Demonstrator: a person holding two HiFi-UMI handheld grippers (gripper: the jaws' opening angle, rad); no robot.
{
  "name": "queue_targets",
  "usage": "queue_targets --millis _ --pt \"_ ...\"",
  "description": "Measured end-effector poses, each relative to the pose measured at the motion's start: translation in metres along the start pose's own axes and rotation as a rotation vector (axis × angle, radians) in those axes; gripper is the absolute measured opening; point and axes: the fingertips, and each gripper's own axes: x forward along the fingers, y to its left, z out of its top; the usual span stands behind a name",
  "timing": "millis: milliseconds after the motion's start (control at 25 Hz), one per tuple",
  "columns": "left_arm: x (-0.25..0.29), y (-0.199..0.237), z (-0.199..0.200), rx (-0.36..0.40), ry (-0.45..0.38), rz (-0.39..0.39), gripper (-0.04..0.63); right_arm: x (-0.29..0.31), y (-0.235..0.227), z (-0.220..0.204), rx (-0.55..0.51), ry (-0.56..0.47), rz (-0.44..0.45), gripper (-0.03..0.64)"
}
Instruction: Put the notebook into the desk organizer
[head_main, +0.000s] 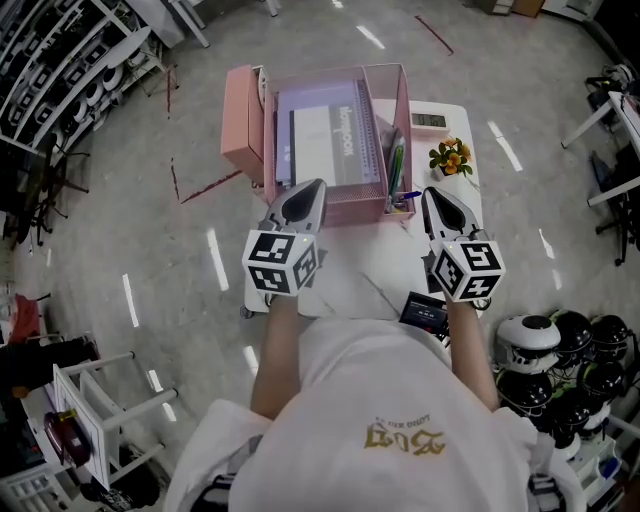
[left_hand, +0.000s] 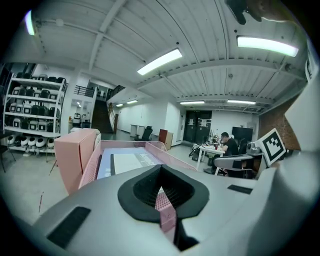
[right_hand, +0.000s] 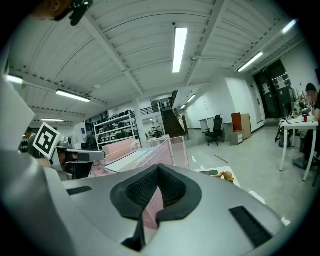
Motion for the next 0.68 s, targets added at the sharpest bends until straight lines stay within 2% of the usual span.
queue_targets --millis 680 --pt "-0.0003 0.0003 -0.0046 -0.023 0.008 -0.014 0.017 -0.0003 0.0006 0.0014 0.001 -0.003 0.007 0.009"
